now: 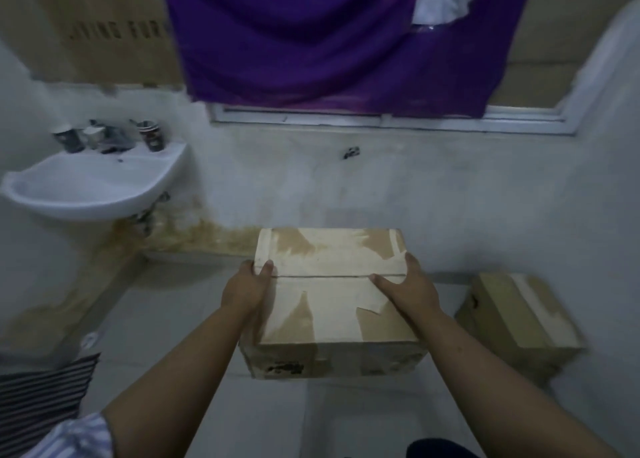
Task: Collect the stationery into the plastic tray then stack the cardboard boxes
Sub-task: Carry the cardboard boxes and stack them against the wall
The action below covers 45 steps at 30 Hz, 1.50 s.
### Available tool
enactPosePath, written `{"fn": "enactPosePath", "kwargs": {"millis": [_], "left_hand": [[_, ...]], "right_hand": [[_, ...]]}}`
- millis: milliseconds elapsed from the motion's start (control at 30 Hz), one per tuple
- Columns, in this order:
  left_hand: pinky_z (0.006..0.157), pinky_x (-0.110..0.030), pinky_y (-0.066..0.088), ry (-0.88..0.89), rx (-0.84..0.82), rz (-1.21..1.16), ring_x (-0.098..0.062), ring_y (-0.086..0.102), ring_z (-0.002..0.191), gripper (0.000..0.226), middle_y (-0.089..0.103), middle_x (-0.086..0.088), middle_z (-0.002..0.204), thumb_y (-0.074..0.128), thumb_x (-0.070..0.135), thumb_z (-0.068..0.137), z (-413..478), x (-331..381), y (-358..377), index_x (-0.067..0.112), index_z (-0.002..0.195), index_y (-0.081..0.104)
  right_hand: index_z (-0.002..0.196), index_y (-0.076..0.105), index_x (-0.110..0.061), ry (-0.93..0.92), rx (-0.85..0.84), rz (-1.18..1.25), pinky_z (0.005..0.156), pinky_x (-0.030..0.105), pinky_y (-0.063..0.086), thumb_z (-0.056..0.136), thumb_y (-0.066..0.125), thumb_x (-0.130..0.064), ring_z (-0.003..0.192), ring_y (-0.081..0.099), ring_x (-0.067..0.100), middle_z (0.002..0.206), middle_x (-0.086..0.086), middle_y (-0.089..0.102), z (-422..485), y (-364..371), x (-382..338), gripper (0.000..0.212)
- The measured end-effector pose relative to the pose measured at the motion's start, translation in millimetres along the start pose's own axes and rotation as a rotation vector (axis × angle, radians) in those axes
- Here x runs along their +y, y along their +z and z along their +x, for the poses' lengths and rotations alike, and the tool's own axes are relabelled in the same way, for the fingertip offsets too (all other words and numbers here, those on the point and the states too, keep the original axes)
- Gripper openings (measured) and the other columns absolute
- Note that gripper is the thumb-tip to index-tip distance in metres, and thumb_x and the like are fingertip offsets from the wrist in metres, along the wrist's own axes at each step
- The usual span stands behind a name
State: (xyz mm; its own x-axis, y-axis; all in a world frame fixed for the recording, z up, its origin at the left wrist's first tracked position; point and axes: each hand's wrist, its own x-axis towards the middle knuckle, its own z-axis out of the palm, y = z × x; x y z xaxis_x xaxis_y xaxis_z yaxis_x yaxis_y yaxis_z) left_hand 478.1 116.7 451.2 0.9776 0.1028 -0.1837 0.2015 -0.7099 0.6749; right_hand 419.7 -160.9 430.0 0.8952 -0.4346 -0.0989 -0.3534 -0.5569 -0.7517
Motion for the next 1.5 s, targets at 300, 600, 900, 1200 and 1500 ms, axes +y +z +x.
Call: {"fn": "enactPosePath", "kwargs": {"millis": [300, 600, 900, 1200, 1500], "left_hand": [[0.088, -0.036, 0.04, 0.162, -0.159, 0.009, -0.037, 0.053, 0.118, 0.054, 0.054, -0.02, 0.132, 0.039, 0.047, 0.096, 53.2, 130.4, 118.2, 0.007, 0.133, 0.044], [0.095, -0.037, 0.04, 0.335, -0.335, 0.129, -0.038, 0.05, 0.121, 0.057, 0.05, -0.019, 0.137, 0.037, 0.048, 0.096, 131.8, 242.2, 215.1, 0.008, 0.137, 0.038], [0.096, -0.039, 0.04, 0.519, -0.598, 0.256, -0.038, 0.049, 0.122, 0.066, 0.048, -0.019, 0.139, 0.04, 0.053, 0.093, 196.2, 354.1, 323.8, 0.011, 0.142, 0.028], [0.092, -0.039, 0.043, 0.465, -0.772, 0.301, -0.037, 0.052, 0.117, 0.08, 0.048, -0.024, 0.135, 0.048, 0.057, 0.088, 174.2, 408.2, 459.1, -0.005, 0.136, 0.03], [0.099, -0.039, 0.039, 0.548, -0.964, 0.305, -0.036, 0.044, 0.128, 0.067, 0.039, -0.019, 0.145, 0.045, 0.046, 0.094, 174.7, 456.2, 584.2, 0.007, 0.144, 0.026]], "right_hand": [[0.148, 0.018, -0.017, 0.142, 0.166, 0.04, 0.102, 0.039, 0.039, 0.074, 0.069, -0.054, 0.133, 0.04, 0.03, 0.148, 0.008, 0.037, 72.9, -100.8, 84.7, 0.097], [0.147, 0.021, -0.017, 0.367, 0.36, 0.139, 0.097, 0.034, 0.041, 0.073, 0.071, -0.052, 0.129, 0.045, 0.029, 0.145, 0.008, 0.042, 140.5, -141.2, 142.5, 0.095], [0.148, 0.015, -0.016, 0.637, 0.56, 0.255, 0.106, 0.04, 0.034, 0.077, 0.069, -0.049, 0.134, 0.038, 0.032, 0.149, 0.01, 0.035, 188.0, -167.7, 186.6, 0.096], [0.148, 0.013, -0.015, 0.897, 0.595, 0.324, 0.104, 0.04, 0.035, 0.082, 0.067, -0.041, 0.131, 0.041, 0.036, 0.146, 0.016, 0.039, 191.5, -204.4, 277.7, 0.09], [0.148, 0.016, -0.022, 1.056, 0.624, 0.409, 0.102, 0.043, 0.037, 0.082, 0.068, -0.037, 0.129, 0.042, 0.04, 0.145, 0.018, 0.04, 231.5, -235.7, 368.1, 0.086]]}}
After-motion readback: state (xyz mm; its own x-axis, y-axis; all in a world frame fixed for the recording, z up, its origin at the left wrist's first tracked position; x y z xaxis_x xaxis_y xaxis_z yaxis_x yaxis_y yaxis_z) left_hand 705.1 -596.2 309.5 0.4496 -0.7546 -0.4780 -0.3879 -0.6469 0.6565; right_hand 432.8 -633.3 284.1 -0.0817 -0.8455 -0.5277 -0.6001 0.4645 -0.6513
